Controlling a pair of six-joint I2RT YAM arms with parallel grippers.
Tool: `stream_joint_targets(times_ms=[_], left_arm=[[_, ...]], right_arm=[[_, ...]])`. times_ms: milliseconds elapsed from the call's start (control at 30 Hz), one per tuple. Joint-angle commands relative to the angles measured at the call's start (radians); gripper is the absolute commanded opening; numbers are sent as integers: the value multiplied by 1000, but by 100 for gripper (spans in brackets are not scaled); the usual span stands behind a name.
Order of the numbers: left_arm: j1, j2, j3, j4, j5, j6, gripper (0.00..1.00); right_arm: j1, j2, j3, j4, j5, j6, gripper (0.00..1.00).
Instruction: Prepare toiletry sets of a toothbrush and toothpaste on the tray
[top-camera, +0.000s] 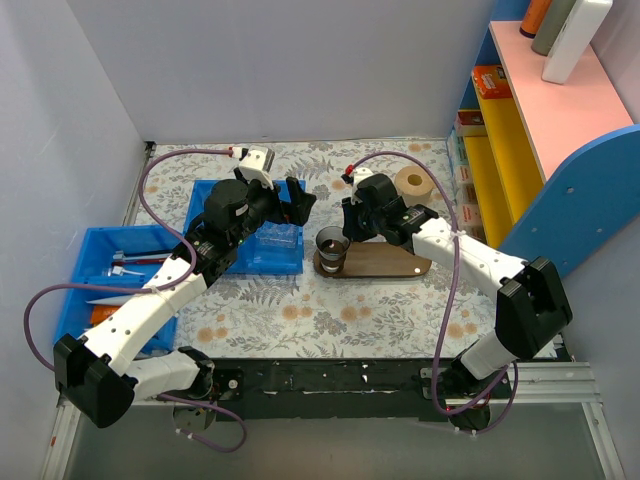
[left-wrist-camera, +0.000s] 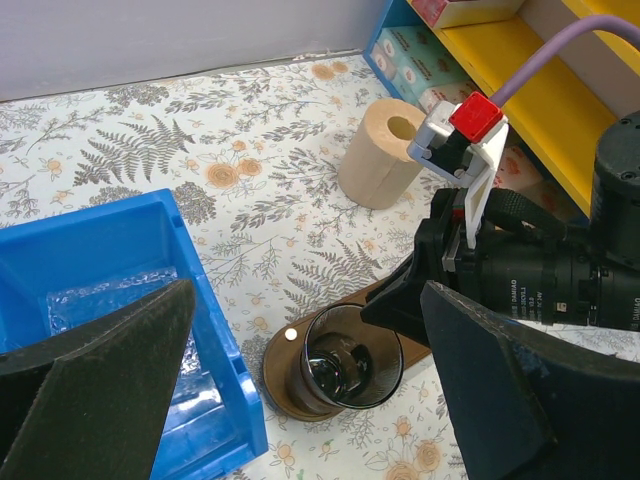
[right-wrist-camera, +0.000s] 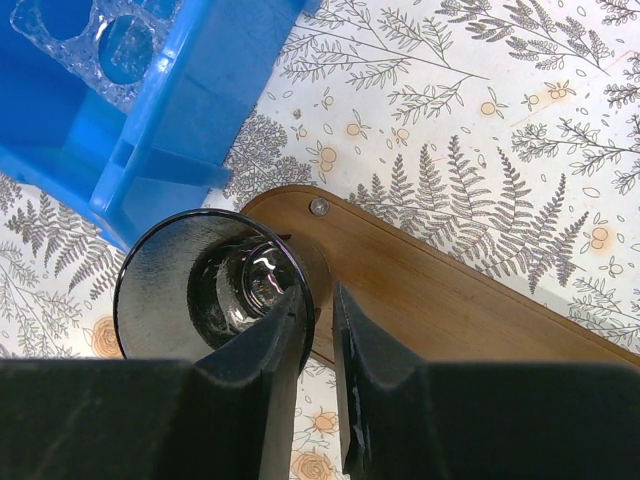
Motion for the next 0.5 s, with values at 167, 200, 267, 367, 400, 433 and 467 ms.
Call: stream_joint_targets(times_ms=[167,200,267,367,400,433,467], left_arm=[[39,-29,6,-12,-81,-4,98],[47,-36,7,-17,-85,-13,98],[82,-46,-2,-35,-92,-24,98],[139,-82,-19,-76,-99,-47,98],[153,-93,-27,-89,-102,-51,98],[176,-116,-42,-115,-104,-61,98],[186,-127,-51,-130,-108,-67,98]], right_arm=[[-1,-15,23,29,-29,-11,40],[-1,-23,23,33,-35,-10,45],[-2,-27,23,38,-37,-8,48],[-1,-43,23,45,-38,-10,52],[-2,-50,24,44,-38,-10,54],[-2,-55,24,44,-38,-10,54],[-4,-61,26,44,-38,-10,55]])
